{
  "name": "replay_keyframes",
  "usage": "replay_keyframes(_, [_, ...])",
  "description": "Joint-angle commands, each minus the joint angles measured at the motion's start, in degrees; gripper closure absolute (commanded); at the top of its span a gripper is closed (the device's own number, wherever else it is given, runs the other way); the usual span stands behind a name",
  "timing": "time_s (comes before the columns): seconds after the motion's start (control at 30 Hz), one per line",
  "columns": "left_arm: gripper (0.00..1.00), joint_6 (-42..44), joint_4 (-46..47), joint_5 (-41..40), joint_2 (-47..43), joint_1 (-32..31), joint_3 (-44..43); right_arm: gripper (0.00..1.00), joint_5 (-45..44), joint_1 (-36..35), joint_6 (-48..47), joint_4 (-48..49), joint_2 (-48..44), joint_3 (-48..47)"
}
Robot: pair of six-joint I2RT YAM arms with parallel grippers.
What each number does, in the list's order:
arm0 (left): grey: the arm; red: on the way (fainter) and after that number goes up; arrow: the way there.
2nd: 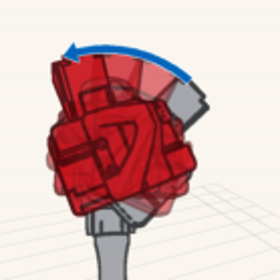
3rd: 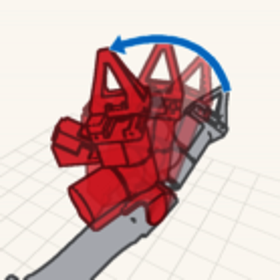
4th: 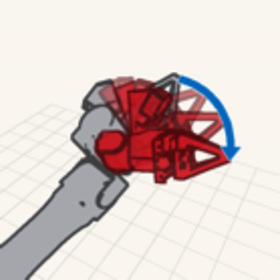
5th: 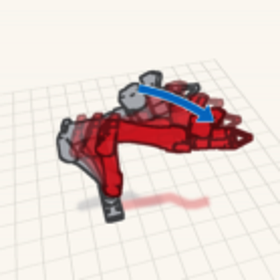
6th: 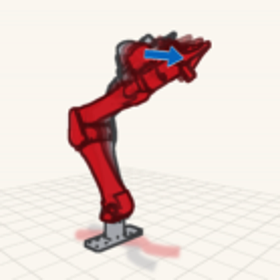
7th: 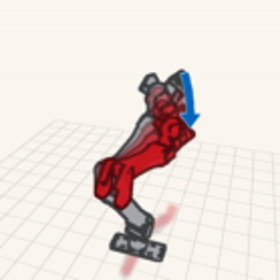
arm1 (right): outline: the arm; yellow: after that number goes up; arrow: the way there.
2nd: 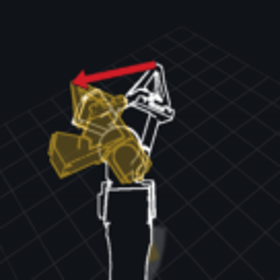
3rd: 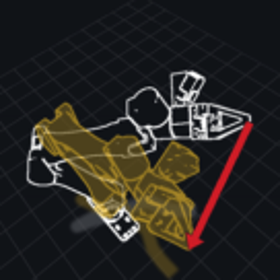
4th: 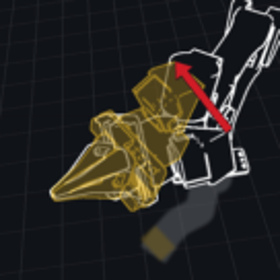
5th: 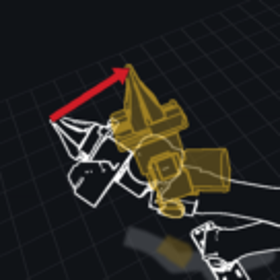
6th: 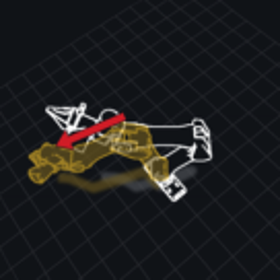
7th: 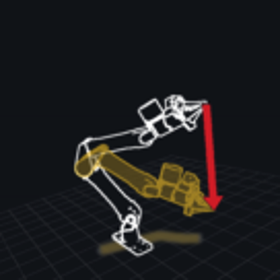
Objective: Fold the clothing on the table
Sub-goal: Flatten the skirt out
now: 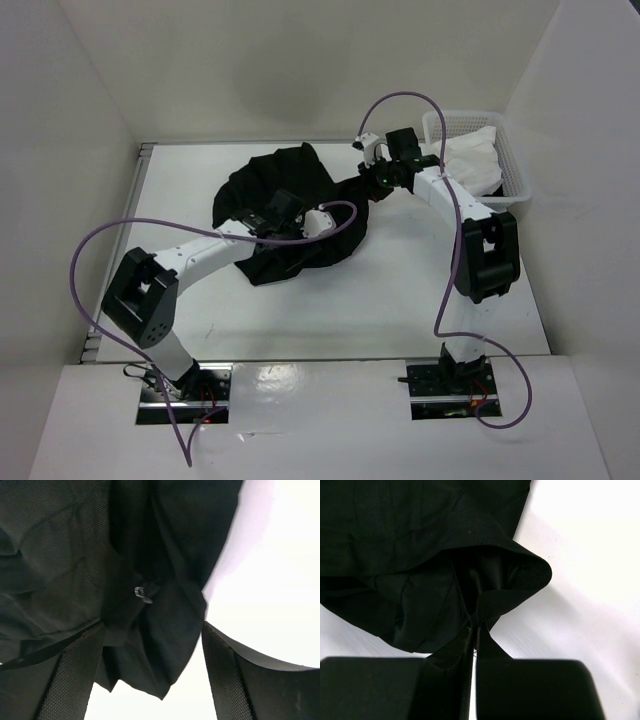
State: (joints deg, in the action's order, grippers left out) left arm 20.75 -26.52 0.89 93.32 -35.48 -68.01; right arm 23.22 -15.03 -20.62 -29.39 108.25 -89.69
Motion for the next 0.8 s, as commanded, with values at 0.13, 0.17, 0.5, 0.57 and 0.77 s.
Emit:
replay_keyframes(0.13, [0.19, 8.7, 8.0, -12.1, 4.2, -1.9, -1.2, 1.0, 1.3, -0.4, 0.2, -0.9, -0.7, -1.4])
replay_keyframes(0.17, [0.21, 9.5, 8.5, -13.0, 4.2, -2.4, -1.2, 1.0, 1.3, -0.4, 0.2, -0.9, -0.7, -1.4])
replay_keyframes(0.5, [0.26, 18.0, 7.9, -17.3, 5.9, -2.4, -8.6, 1.0, 1.3, -0.4, 0.2, -0.9, -1.2, -0.7])
replay_keyframes(0.57, [0.26, 18.5, 7.9, -18.4, 6.4, -2.4, -8.0, 1.0, 1.3, -0.4, 0.2, -0.9, -1.2, -0.7])
replay_keyframes(0.77, [0.26, 19.1, 7.4, -17.0, 6.4, -3.0, -7.5, 1.0, 1.3, -0.4, 0.2, -0.9, -1.2, -0.7])
